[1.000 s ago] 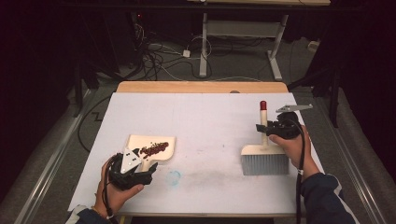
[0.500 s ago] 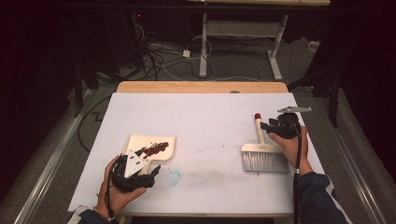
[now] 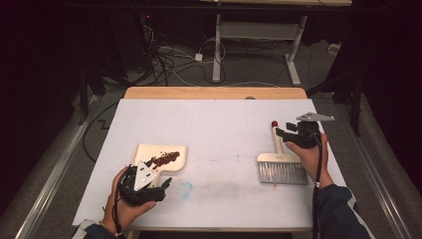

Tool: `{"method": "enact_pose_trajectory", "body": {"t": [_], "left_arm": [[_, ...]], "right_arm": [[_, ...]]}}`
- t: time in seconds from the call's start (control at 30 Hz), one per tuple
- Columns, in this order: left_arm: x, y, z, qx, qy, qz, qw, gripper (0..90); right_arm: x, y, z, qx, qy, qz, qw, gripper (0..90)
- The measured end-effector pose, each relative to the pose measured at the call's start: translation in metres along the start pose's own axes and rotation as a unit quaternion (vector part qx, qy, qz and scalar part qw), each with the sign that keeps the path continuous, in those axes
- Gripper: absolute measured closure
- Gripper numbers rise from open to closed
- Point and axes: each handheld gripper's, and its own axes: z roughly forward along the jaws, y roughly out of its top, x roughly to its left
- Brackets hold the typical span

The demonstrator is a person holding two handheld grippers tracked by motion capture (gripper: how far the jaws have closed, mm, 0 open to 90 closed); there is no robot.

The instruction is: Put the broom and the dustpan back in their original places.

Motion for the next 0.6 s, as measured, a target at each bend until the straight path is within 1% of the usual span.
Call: {"method": "enact_pose_trajectory", "body": {"t": [0.03,0.07,0.1,0.2,0.27,0.3,0.37,0.43,0.5,0.6], "left_arm": [[0.0,0.0,0.0,0.0,0.0,0.0,1.0,21.0],[0.0,0.0,0.0,-0.001,-0.001,0.0,1.0,21.0],[0.0,0.0,0.0,-0.002,-0.003,0.0,1.0,21.0],[-0.001,0.0,0.001,0.0,-0.004,0.002,1.0,19.8],[-0.001,0.0,0.001,0.003,-0.006,0.001,1.0,19.1],[-0.001,0.0,0.002,0.004,-0.008,0.002,1.0,18.8],[-0.002,0.0,0.002,0.008,-0.013,0.004,0.9999,18.8],[-0.002,0.0,0.002,0.009,-0.013,0.006,0.9999,18.6],[-0.002,0.0,0.003,0.008,-0.013,0.006,0.9999,17.0],[-0.003,0.0,0.003,0.007,-0.014,0.005,0.9999,17.0]], "right_arm": [[0.001,0.0,-0.001,0.001,-0.005,-0.004,1.0,45.3],[0.002,0.001,-0.001,-0.003,-0.003,-0.007,1.0,43.7],[0.003,0.002,-0.003,-0.008,0.0,-0.007,0.9999,42.5],[0.008,0.006,-0.009,-0.03,-0.001,-0.022,0.9993,35.4],[0.012,0.009,-0.013,-0.039,-0.015,-0.032,0.9986,26.6],[0.015,0.009,-0.014,-0.043,-0.018,-0.034,0.9983,25.2],[0.017,0.011,-0.017,-0.054,-0.014,-0.04,0.9977,20.8],[0.02,0.012,-0.02,-0.062,-0.022,-0.042,0.997,16.9],[0.022,0.013,-0.023,-0.07,-0.019,-0.044,0.9964,16.6],[0.027,0.014,-0.028,-0.078,-0.01,-0.052,0.9956,16.9]]}}
